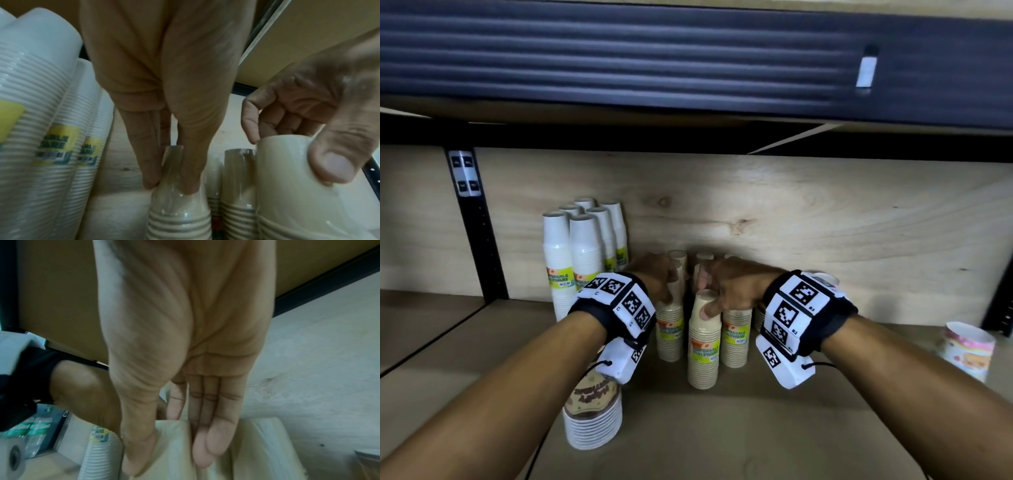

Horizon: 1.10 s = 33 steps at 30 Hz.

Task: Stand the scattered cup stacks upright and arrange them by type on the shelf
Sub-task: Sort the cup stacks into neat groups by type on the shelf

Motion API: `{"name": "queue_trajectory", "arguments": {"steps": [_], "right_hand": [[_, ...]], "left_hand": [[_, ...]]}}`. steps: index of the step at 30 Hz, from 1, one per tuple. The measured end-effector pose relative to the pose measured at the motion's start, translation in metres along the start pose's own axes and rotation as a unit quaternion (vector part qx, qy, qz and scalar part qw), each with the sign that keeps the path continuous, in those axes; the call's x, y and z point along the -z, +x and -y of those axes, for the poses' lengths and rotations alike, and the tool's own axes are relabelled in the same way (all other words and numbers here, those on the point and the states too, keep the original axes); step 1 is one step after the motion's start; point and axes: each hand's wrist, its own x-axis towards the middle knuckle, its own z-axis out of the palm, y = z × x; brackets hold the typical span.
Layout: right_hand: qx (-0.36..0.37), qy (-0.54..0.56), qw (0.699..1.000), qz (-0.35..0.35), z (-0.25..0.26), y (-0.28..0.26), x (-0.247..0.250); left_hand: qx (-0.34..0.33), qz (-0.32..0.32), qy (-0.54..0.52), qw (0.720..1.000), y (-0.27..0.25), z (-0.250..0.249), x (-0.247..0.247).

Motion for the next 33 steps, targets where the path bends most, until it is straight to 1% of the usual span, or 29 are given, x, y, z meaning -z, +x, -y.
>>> {"name": "queue_trajectory", "arguments": {"steps": [9, 12, 16, 19, 23, 26, 33], "right_hand": [[0.003, -0.010, 1.000, -0.021, 0.000, 0.000, -0.008], [0.000, -0.017, 1.000, -0.018, 0.002, -0.004, -0.008], [-0.001, -0.033, 0.999, -0.013, 0.008, -0.013, -0.004], [-0.006, -0.038, 0.999, -0.018, 0.010, -0.021, -0.003], [-0.012, -0.050, 0.998, -0.026, 0.013, -0.036, 0.000], [-0.024, -0.053, 0.997, -0.046, 0.012, -0.047, 0.000], [-0.060, -0.018, 0.996, -0.068, 0.006, -0.076, -0.009]], "left_hand": [[0.024, 0.007, 0.010, 1.000, -0.011, -0.003, 0.004], [0.016, 0.011, 0.007, 1.000, -0.018, -0.003, 0.008], [-0.003, -0.011, -0.031, 0.999, -0.034, -0.007, 0.029], [0.019, -0.026, 0.004, 0.999, -0.047, -0.006, 0.045], [0.039, -0.001, 0.053, 0.998, -0.071, -0.002, 0.049], [0.053, 0.029, 0.091, 0.994, -0.090, 0.002, 0.047], [0.117, 0.116, 0.100, 0.981, -0.130, 0.017, 0.031]]}}
